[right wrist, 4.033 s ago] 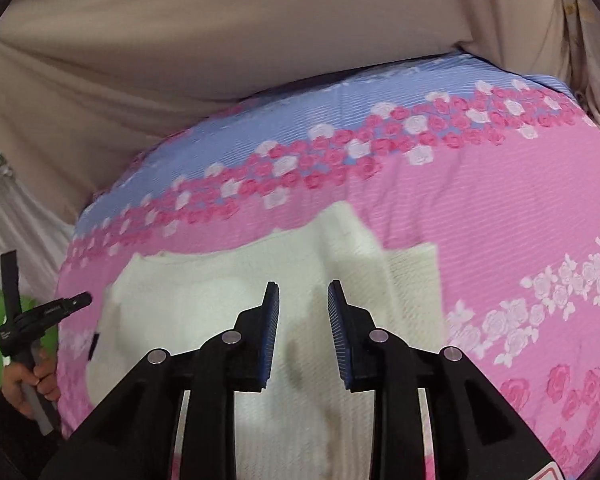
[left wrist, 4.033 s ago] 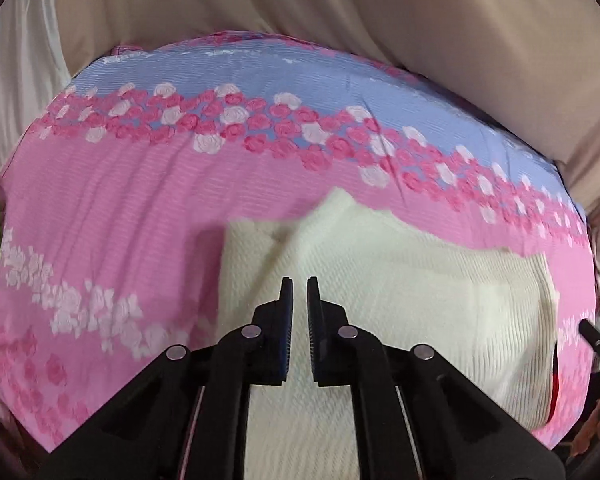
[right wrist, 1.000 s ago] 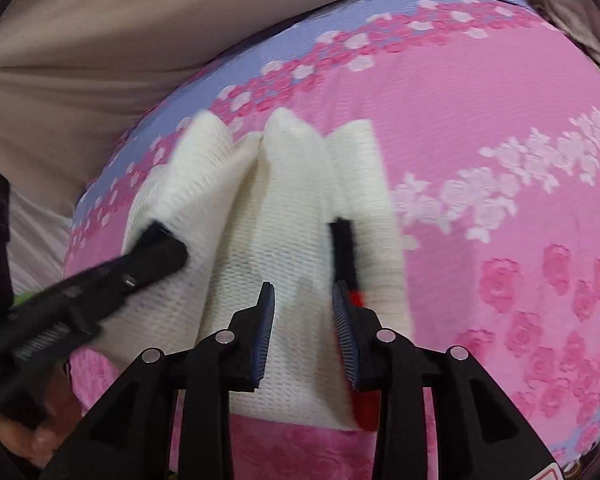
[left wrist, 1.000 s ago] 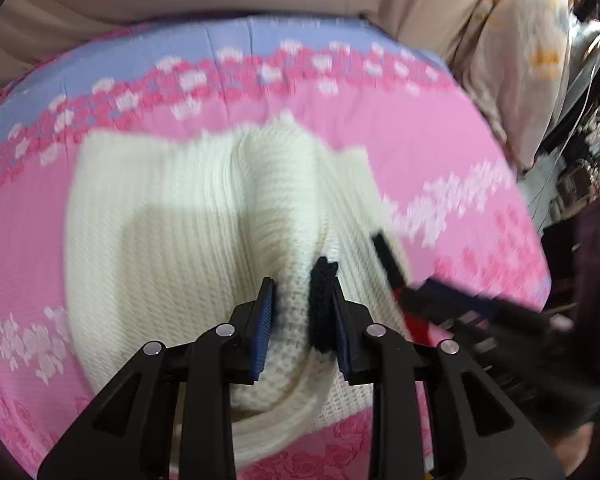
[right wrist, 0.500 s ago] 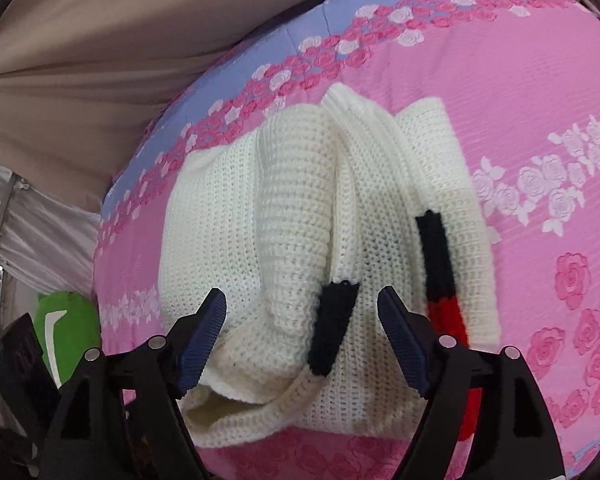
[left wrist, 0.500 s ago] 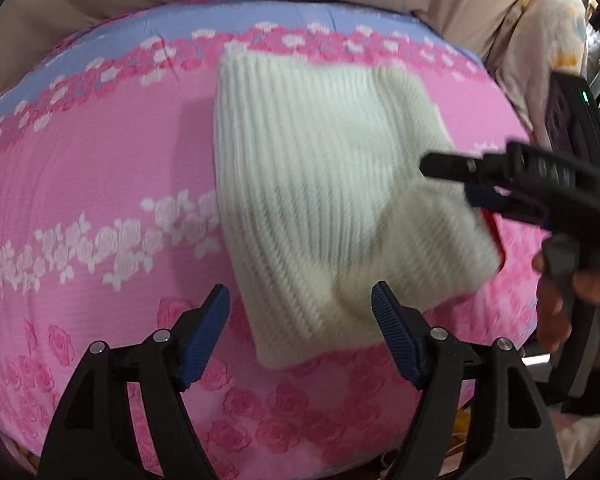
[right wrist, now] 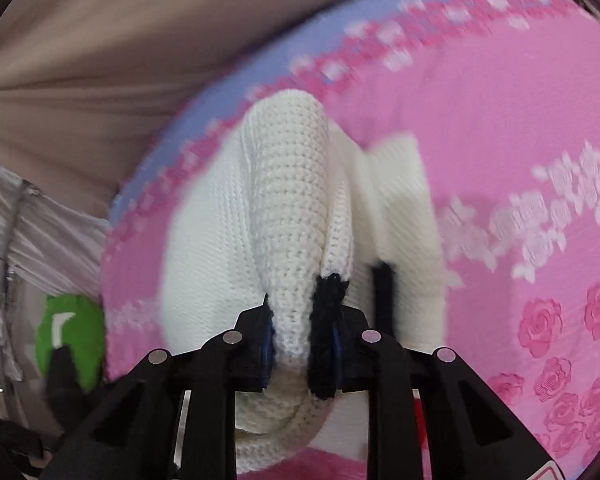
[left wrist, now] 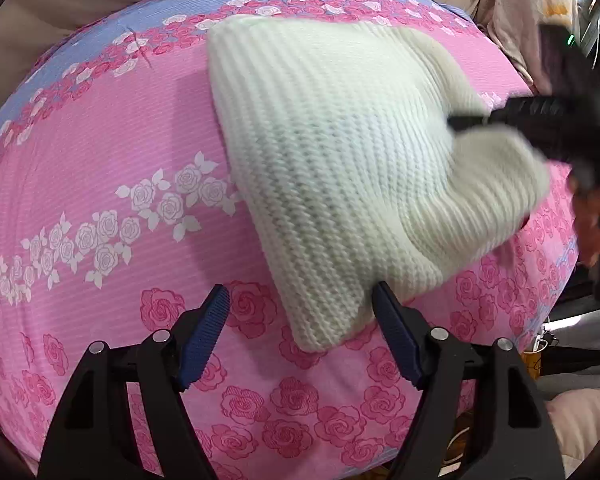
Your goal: Fold small clothes
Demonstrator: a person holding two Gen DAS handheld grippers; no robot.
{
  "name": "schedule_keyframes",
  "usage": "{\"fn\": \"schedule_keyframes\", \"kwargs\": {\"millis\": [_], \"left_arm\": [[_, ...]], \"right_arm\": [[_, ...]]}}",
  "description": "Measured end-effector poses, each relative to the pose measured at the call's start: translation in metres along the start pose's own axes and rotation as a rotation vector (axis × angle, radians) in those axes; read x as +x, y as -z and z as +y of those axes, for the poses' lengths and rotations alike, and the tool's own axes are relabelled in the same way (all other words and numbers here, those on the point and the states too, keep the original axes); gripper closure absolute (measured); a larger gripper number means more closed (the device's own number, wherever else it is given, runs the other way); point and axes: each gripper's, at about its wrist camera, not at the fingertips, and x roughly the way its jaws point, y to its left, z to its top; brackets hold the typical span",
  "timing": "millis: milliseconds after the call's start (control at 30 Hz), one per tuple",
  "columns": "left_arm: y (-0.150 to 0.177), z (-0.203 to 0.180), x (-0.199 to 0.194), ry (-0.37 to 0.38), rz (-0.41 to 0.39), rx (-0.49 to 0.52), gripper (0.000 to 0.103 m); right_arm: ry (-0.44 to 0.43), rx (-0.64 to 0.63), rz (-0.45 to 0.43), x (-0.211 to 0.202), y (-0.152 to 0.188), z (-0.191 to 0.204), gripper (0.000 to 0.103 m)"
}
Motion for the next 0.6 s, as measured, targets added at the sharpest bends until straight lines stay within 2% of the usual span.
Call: {"fn": "schedule_keyframes", "kwargs": {"millis": [33, 67, 133, 200, 300, 367, 433, 467, 500, 533, 567, 600], "left_arm": [[0.0, 0.001, -0.001, -0.005, -0.005, -0.001, 0.031], [-0.001, 0.002, -0.005, -0.009, -0.017, -0.008, 0.031], [-0.003, 0.007, -0.011, -0.002, -0.033, -0.032, 0.031], [-0.004, 0.013, -0.02, 0.002, -0.058, -0.066, 0.032], [-0.011, 0.022, -0.034, 0.007, -0.1, -0.114, 0.031], [-0.014, 0.023, -0.038, 0.01, -0.118, -0.134, 0.031], [-0.019, 0.024, -0.034, 0.006, -0.114, -0.14, 0.031], [-0.021, 0.023, -0.032, 0.0, -0.106, -0.14, 0.031], [-0.022, 0.022, -0.029, -0.007, -0.096, -0.137, 0.031], [-0.023, 0.02, -0.028, -0.011, -0.091, -0.131, 0.031], [-0.024, 0.018, -0.029, -0.013, -0.095, -0.126, 0.031], [-0.023, 0.016, -0.029, -0.019, -0.097, -0.12, 0.031]], "right_arm": [[-0.051, 0.04, -0.026, -0.005, 0.004, -0.004, 0.079], [-0.078, 0.054, -0.047, -0.013, 0.005, -0.002, 0.074], [-0.102, 0.053, -0.104, -0.038, 0.011, 0.009, 0.066], [-0.108, 0.026, -0.116, -0.055, 0.022, 0.019, 0.047], [-0.091, -0.02, -0.072, -0.059, 0.044, 0.028, 0.039], [-0.082, -0.007, -0.018, -0.043, 0.06, 0.03, 0.038], [-0.074, -0.009, -0.004, -0.027, 0.071, 0.028, 0.038], [-0.067, -0.017, -0.007, -0.022, 0.071, 0.032, 0.046], [-0.094, -0.017, -0.012, -0.022, 0.07, 0.036, 0.088], [-0.143, 0.004, -0.029, -0.03, 0.07, 0.038, 0.093], [-0.178, 0.014, -0.083, -0.046, 0.072, 0.04, 0.093], [-0.181, 0.002, -0.119, -0.059, 0.072, 0.041, 0.093]]}}
